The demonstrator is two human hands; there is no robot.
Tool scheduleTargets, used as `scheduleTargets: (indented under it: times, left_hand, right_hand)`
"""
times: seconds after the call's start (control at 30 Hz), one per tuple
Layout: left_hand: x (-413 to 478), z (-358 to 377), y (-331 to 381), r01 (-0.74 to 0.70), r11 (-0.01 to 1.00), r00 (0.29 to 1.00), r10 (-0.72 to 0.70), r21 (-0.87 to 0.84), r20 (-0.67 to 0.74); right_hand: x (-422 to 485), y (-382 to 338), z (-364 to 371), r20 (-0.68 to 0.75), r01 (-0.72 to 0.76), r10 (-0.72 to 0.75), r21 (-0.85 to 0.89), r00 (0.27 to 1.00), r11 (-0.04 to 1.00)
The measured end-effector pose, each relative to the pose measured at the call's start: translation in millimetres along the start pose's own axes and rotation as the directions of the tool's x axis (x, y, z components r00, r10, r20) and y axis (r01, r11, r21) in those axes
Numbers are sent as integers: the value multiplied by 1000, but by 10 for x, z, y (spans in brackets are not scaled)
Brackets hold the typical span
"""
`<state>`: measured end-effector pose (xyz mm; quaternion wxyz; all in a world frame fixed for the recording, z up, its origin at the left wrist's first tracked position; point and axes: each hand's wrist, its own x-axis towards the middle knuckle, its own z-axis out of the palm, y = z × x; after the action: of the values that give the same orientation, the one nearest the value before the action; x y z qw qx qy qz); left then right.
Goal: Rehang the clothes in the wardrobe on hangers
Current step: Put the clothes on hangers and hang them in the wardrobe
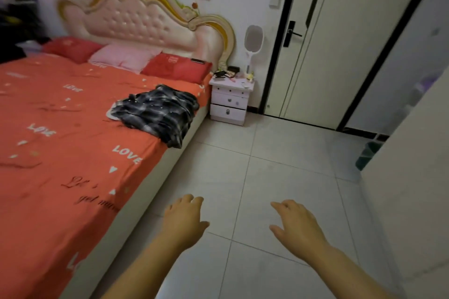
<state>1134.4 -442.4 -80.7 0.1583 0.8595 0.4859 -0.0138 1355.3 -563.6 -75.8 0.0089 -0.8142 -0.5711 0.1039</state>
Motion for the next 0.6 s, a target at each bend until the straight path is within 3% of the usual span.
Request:
scheduleTargets:
  times: [0.23,0.6]
  left_hand:
    - [761,-160,-575,113,994,993,-113,-7,22]
    - [2602,-445,-764,270,963,963,-270,-11,13]
  right_hand:
    - [1116,-339,-20,49,79,-80,10,996,997]
    - [3427,-422,-174,99,277,-279,36,955,960]
